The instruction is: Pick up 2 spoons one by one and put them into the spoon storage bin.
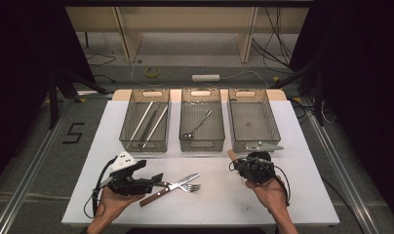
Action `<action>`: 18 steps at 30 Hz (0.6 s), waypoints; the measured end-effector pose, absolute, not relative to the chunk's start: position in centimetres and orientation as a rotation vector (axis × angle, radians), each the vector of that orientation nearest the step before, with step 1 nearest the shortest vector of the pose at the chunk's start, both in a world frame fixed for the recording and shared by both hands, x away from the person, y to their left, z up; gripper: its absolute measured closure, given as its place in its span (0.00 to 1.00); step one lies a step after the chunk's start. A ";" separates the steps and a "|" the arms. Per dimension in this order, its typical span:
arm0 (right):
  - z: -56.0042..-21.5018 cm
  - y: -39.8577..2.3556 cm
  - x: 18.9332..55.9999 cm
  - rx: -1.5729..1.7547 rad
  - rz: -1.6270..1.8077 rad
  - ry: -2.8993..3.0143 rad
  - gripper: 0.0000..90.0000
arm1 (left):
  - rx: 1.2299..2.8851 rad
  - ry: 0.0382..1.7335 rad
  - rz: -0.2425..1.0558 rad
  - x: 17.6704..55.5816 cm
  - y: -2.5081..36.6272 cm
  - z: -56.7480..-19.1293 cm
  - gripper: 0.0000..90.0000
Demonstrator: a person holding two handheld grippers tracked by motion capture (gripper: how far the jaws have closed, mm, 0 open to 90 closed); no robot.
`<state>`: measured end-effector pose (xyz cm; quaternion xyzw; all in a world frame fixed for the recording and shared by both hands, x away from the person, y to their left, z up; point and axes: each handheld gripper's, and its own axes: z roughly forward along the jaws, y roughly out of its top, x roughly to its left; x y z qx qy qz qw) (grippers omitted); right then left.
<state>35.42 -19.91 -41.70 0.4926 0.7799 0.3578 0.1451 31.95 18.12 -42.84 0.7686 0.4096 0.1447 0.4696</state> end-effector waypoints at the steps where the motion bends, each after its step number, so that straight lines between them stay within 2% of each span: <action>1: -41.4 -19.8 35.7 1.408 1.043 2.244 0.87 | 1.882 1.004 0.356 32.0 18.1 -42.8 0.23; 18: -38.0 -19.1 40.6 1.362 1.123 2.204 0.87 | 1.851 0.995 0.346 31.9 18.3 -42.8 0.22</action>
